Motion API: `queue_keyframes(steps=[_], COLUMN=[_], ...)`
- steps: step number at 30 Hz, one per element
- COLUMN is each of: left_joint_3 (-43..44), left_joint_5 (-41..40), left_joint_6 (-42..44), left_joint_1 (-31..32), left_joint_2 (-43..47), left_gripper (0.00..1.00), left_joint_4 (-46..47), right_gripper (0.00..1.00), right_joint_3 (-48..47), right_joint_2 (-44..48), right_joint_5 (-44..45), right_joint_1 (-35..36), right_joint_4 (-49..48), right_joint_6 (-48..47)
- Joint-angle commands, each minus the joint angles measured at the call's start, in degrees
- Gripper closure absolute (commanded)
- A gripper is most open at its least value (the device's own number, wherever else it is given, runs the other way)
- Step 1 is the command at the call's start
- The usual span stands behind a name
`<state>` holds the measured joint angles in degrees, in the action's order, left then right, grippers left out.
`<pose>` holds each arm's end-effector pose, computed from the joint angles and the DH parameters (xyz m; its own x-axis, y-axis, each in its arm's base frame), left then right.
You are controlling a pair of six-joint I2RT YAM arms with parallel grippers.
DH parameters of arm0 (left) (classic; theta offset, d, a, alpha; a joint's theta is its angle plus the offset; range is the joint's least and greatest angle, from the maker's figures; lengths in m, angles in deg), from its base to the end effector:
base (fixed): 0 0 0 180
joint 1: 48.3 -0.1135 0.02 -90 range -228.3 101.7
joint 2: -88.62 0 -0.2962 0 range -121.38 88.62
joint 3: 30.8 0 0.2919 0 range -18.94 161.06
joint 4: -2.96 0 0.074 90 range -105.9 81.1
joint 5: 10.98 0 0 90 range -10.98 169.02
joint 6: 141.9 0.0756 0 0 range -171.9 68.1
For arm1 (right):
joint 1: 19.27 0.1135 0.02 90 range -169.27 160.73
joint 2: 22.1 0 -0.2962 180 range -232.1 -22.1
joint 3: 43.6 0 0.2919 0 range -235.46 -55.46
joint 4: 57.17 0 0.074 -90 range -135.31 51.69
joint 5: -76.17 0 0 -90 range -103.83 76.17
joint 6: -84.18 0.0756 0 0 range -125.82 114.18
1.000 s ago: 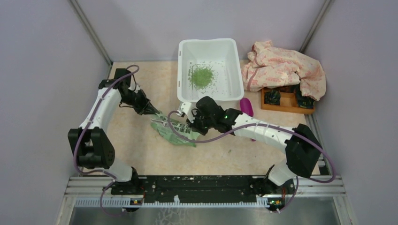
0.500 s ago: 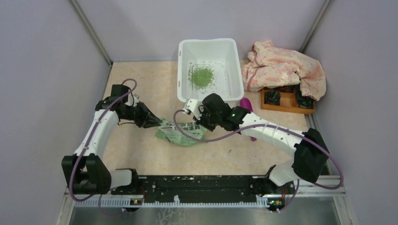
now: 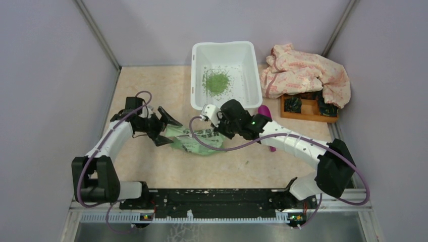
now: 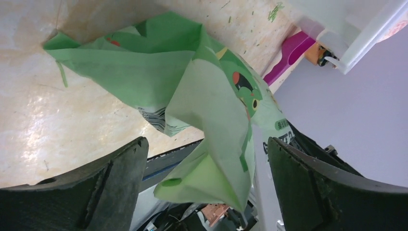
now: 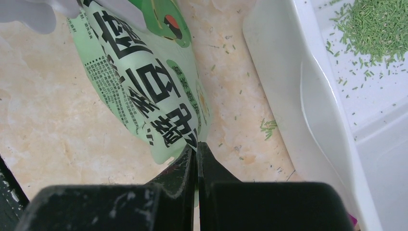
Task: Fill the litter box with clean litter
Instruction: Adjust the clamp at the cat litter bag.
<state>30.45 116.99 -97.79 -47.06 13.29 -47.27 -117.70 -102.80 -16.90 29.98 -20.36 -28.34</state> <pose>0.2850 -0.0527 0.2086 -0.8308 -0.5482 0.0964 -0.4494 0.5586 -0.6972 0.2389 0.2835 0.2695 -0.1149 -0.7193 -0.6852 -0.8941 0.3755 -0.2442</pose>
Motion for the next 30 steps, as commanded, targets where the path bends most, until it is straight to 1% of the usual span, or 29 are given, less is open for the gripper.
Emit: queue_keyframes(steps=[1, 6, 8, 10, 12, 14, 16, 19, 21, 22, 24, 27, 28, 29, 30], left_joint_3=[0.1, -0.7, -2.6, -3.3, -3.4, -4.8, -4.1, 2.3, 8.0, 10.6, 14.6, 15.5, 13.6, 10.8, 7.8], left_joint_5=[2.6, 6.5, 11.1, 13.5, 12.5, 13.1, 9.2, -4.8, -16.6, -20.4, -24.5, -23.9, -23.4, -20.9, -18.4], left_joint_6=[-2.5, -7.8, -11.4, -12.8, -13.5, -16.1, -16.7, -14.3, -10.7, -7.3, -0.3, 11.6, 14.3, 19.1, 21.8], left_joint_1=[0.1, -0.1, 0.0, -0.1, -0.1, -0.2, -0.5, -0.7, -0.7, -0.7, -0.7, -0.8, -0.8, -0.8, -0.8], left_joint_2=[-2.1, -4.6, -5.6, -6.0, -5.2, -3.4, -1.5, 1.8, 3.5, 4.0, 4.7, 7.2, 9.6, 12.0, 14.5], left_gripper=[0.01, 0.01, 0.01, 0.01, 0.01, 0.01, 0.01, 0.01, 0.01, 0.01, 0.01, 0.01, 0.01, 0.01, 0.01], left_joint_4=[5.6, 6.6, 7.6, 5.5, 2.1, 3.3, 1.7, -4.7, -8.8, -9.3, -8.6, -2.8, -0.2, 4.3, 8.4], right_gripper=[1.00, 1.00, 1.00, 1.00, 1.00, 1.00, 1.00, 1.00, 1.00, 1.00, 1.00, 1.00, 1.00, 1.00, 1.00], right_joint_3=[-0.3, 0.7, 1.1, 1.4, 1.6, 1.6, 1.4, 1.1, 1.1, 0.8, 0.6, 0.7, 0.7, 0.5, 0.2], right_joint_2=[3.7, 4.4, 4.7, 4.9, 5.0, 4.9, 4.6, 4.7, 4.9, 4.9, 4.9, 4.7, 4.4, 4.1, 3.8], right_joint_5=[1.0, 1.3, 1.5, 1.6, 1.6, 1.6, 1.5, 1.8, 2.2, 2.2, 2.2, 1.8, 1.3, 0.7, 0.4], right_joint_1=[-0.6, -0.6, -0.6, -0.7, -0.7, -0.7, -0.7, -0.7, -0.7, -0.7, -0.7, -0.7, -0.7, -0.7, -0.7], right_joint_4=[-3.8, -4.1, -4.0, -4.0, -4.0, -4.1, -3.8, -3.4, -3.2, -2.8, -2.6, -2.7, -2.7, -2.3, -1.8], right_joint_6=[-0.3, 0.1, 0.3, 0.4, 0.6, 0.9, 1.0, 1.2, 1.5, 1.5, 1.7, 2.0, 2.1, 2.2, 2.2])
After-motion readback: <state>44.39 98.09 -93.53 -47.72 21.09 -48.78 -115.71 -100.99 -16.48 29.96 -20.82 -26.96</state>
